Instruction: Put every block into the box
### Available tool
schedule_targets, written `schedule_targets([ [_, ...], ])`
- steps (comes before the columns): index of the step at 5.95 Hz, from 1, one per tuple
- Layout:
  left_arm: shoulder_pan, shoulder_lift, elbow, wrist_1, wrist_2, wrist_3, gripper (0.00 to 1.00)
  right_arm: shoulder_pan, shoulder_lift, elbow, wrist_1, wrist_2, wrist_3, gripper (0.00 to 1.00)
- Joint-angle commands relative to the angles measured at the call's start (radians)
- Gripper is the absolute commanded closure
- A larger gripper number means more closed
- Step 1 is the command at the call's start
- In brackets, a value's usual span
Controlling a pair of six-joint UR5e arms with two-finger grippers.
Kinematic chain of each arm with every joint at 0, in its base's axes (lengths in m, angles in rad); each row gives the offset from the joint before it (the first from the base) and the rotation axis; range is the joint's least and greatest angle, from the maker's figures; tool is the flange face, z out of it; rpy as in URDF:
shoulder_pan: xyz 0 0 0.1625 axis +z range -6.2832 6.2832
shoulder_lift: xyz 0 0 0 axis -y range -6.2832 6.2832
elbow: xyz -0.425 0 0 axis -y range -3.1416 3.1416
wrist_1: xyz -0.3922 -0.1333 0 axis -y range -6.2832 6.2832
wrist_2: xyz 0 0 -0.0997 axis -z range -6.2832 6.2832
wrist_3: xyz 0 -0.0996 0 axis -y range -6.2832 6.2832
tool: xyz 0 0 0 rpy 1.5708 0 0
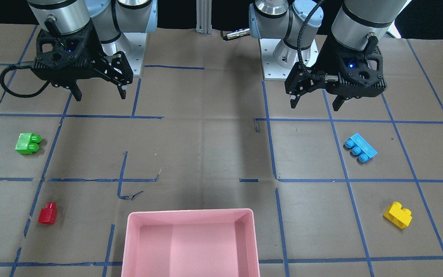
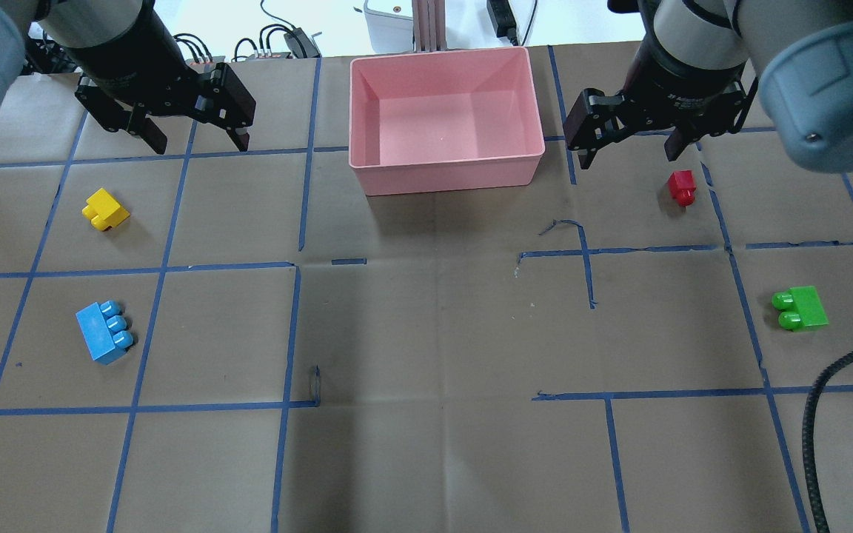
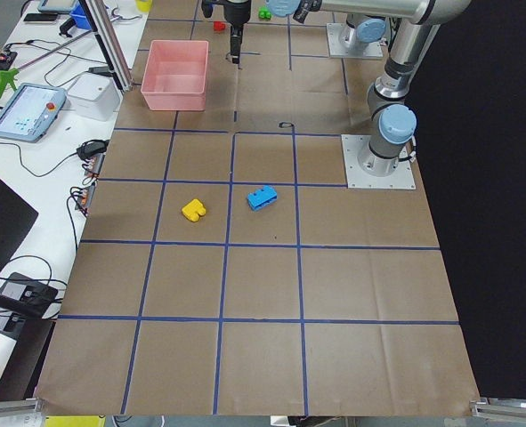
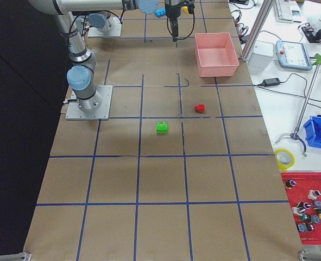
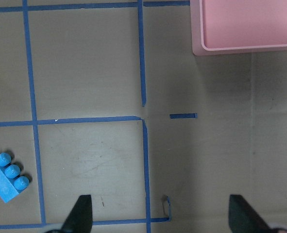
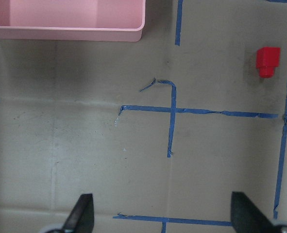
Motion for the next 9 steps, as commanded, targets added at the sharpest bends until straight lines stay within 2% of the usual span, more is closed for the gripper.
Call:
schedule_targets([
  [1,0.0,0.0,0.0,0.0,0.0,0.0,0.0,0.0,-0.001,0.013,0.0,0.0,0.001,0.0],
  [7,0.001,0.004,-0.008,-0.001,0.007,0.0,0.0,-0.002,0.001,0.007,0.004,-0.003,-0.002,0.0],
  [8,0.03,0.008,-0.008,-0.001,0.017,0.0,0.0,-0.002,0.001,0.01,0.004,-0.003,-0.002,0.0],
  [9,0.14,0.008,-0.008,-0.001,0.014,0.012,0.0,-0.002,0.003,0.013,0.001,-0.005,-0.002,0.0],
])
